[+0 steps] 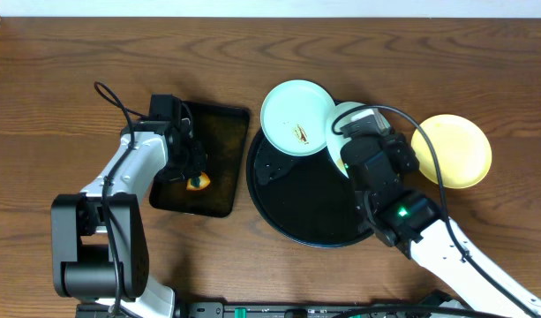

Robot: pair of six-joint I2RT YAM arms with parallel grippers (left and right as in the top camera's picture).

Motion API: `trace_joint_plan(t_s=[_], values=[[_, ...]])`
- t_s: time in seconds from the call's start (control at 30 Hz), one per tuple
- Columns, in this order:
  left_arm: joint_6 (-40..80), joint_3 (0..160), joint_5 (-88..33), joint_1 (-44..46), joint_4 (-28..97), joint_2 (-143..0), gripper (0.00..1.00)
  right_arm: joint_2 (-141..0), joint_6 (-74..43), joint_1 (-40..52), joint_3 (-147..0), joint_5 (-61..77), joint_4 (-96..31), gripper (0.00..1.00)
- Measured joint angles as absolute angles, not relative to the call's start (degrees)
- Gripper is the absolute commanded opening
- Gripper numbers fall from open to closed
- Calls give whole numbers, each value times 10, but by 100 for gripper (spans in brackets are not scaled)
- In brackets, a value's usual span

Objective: Clean dirty plates on tray and stack at the side
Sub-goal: 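Lift pale green plate with right gripper and carry it right, then lower pale green plate onto the yellow plate and release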

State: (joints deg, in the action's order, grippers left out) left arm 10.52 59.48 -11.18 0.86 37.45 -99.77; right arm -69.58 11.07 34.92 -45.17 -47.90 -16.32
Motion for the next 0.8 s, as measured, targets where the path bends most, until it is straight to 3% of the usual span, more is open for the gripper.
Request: trace_joint_plan(t_s=[0.33, 0.8], values=[[105, 595, -112, 9, 375, -998, 10, -696, 38, 178, -460, -423, -167, 1], [105, 595, -112, 8, 375, -998, 10, -711, -96, -151, -470, -234, -182, 1]])
